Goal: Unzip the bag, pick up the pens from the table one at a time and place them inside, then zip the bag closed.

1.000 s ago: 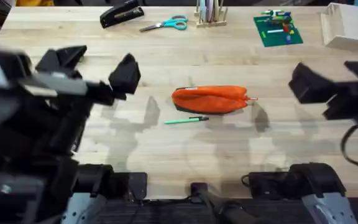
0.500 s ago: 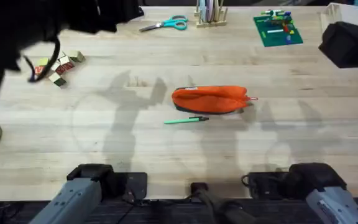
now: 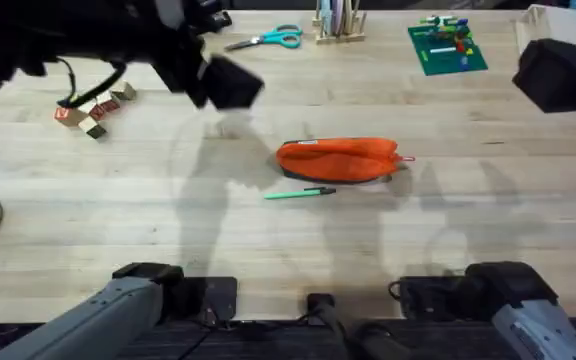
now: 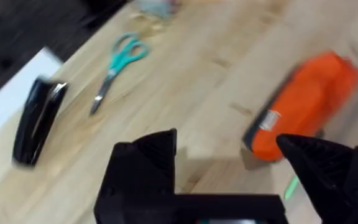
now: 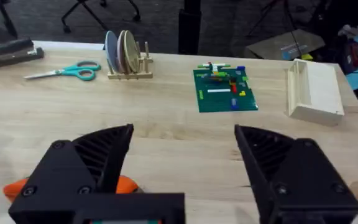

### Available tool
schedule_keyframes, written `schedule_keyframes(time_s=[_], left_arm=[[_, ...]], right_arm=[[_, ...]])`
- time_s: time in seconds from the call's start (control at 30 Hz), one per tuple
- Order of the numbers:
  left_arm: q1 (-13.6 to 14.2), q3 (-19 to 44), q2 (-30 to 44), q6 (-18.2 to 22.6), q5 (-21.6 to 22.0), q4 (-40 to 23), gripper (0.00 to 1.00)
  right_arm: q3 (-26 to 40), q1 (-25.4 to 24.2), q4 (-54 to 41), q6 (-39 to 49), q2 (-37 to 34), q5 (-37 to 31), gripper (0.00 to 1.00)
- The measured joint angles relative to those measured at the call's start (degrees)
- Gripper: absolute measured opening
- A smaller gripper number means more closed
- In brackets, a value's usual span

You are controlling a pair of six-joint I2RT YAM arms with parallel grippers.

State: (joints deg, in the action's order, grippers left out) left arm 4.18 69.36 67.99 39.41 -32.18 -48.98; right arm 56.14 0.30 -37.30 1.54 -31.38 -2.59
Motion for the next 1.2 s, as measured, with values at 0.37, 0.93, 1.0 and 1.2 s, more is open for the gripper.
schedule_keyframes(time_s=[0.37,0.93,1.0,1.2], left_arm=[[7.70,0.04,1.53,27.19,1.32,-8.32,0.993],[8.26,0.04,6.47,30.71,-5.83,-11.04,0.993],[8.79,0.04,6.52,30.71,-6.24,-11.55,0.993],[10.01,0.13,9.02,30.71,-7.25,-11.93,0.993]], right_arm=[[0.00,0.00,0.00,0.22,-0.01,-1.09,0.998],[0.00,0.00,0.00,0.20,-0.01,-1.22,0.998],[0.00,0.00,0.00,0.20,-0.01,-1.22,0.998],[0.00,0.00,0.00,0.20,-0.01,-1.25,0.998]])
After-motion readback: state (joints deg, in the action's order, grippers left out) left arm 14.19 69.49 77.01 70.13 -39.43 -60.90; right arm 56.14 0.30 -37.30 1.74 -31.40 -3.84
